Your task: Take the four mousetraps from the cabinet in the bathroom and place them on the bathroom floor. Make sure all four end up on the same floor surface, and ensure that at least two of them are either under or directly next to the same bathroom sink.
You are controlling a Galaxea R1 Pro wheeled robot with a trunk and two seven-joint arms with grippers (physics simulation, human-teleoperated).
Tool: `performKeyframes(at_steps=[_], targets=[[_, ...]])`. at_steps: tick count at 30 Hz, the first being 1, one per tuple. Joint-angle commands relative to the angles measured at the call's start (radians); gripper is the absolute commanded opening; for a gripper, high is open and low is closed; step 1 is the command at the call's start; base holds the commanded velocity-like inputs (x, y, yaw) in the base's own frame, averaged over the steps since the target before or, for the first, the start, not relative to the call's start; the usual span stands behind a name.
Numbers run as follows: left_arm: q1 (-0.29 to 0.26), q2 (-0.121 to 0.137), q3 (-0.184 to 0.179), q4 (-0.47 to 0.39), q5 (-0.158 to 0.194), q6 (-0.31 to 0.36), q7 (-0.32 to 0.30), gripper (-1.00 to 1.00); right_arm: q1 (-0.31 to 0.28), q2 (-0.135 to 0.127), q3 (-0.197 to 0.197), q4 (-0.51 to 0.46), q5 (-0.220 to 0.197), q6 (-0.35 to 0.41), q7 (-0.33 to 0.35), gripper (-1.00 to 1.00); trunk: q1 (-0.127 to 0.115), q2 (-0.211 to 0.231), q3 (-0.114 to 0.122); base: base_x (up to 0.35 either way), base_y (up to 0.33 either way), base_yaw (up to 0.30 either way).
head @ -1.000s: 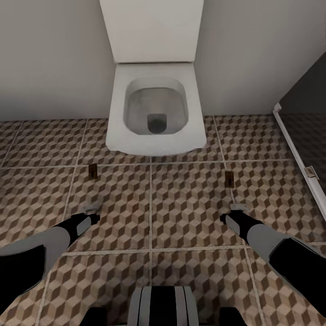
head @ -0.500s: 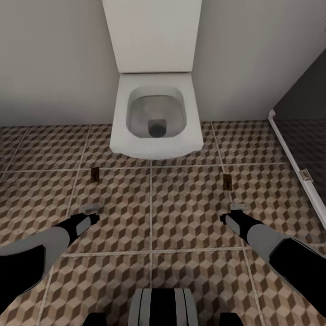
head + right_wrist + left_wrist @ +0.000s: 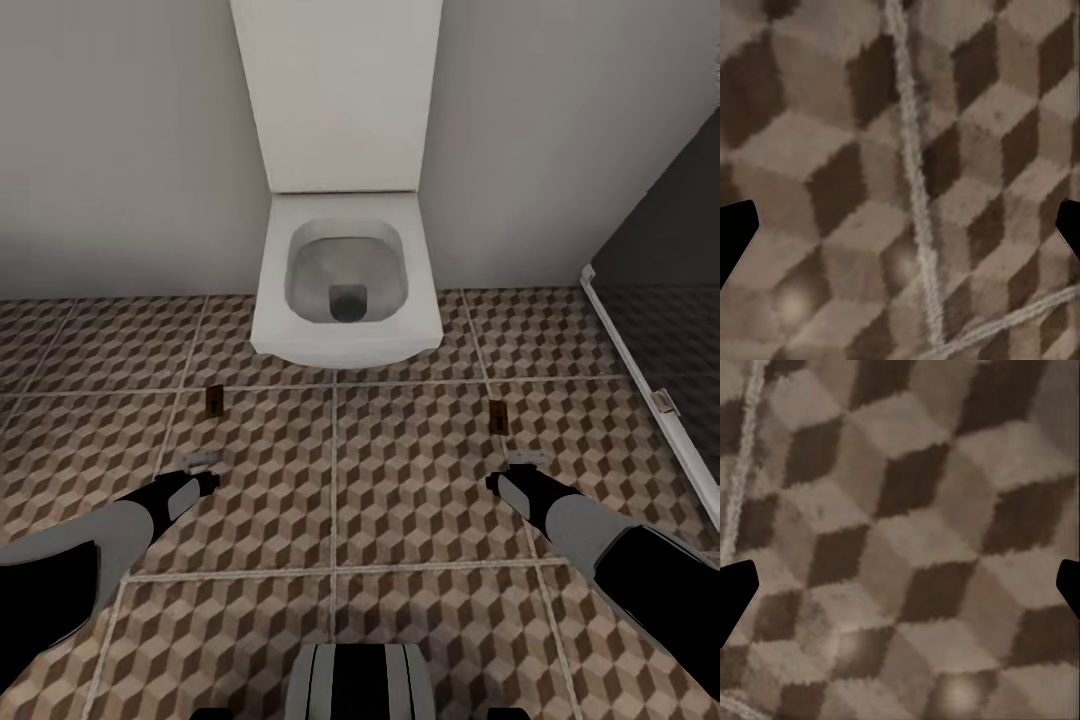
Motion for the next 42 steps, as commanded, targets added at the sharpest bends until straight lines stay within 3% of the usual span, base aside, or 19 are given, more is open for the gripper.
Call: performKeyframes(at_steps=[1,42], targets=[[-0.001,0.0,-0.008,-0.002,0.007,0.003,0.005,1.0,0.0,-0.001,0.008,-0.004,-0.007,0.008,-0.006,1.0,-0.001,0.0,0.003,0.0,0.0,0.0],[0.011,0.007,-0.005,-0.002,0.006,0.006,0.003,1.0,0.003,0.002,0.007,0.001,-0.006,0.006,-0.006,1.0,-0.019,0.01,0.162,0.0,0.0,0.0]])
